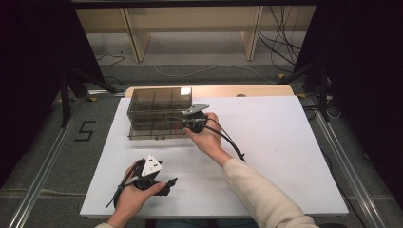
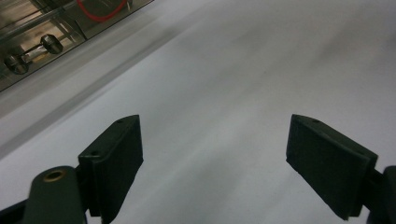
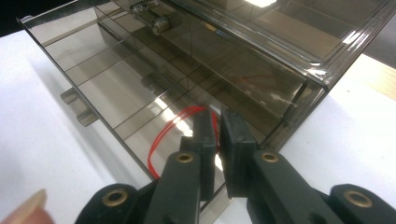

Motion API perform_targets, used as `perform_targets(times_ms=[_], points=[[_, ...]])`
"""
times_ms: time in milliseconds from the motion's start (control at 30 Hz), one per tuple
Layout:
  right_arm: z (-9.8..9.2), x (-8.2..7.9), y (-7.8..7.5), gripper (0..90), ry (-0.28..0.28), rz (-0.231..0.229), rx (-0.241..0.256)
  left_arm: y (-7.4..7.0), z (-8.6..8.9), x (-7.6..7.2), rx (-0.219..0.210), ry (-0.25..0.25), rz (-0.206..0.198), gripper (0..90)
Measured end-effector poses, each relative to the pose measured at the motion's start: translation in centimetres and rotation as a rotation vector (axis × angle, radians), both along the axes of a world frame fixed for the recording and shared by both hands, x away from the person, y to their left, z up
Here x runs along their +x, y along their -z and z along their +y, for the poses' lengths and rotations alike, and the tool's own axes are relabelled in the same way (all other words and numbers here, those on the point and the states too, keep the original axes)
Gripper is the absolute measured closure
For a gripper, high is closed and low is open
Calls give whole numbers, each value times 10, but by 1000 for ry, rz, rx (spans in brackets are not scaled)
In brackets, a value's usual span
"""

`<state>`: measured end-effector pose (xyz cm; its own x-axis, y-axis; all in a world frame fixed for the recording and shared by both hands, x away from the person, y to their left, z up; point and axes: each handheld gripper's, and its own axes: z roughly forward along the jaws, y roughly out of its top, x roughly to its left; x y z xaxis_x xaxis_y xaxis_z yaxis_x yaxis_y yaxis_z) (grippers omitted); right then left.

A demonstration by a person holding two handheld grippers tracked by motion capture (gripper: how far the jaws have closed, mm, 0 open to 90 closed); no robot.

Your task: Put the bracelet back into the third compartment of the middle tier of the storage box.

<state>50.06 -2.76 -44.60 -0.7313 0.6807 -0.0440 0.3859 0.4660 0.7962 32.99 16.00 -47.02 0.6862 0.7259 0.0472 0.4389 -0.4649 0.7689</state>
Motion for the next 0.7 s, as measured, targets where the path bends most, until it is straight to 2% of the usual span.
perform_targets(times_ms=[333,700], points=[[-2,-1,-3,795,2,0,17,0,0,0,-2,0,2,185],[-10,-3,-13,676,-6,-3,36,0,0,0,-3,-1,1,185]])
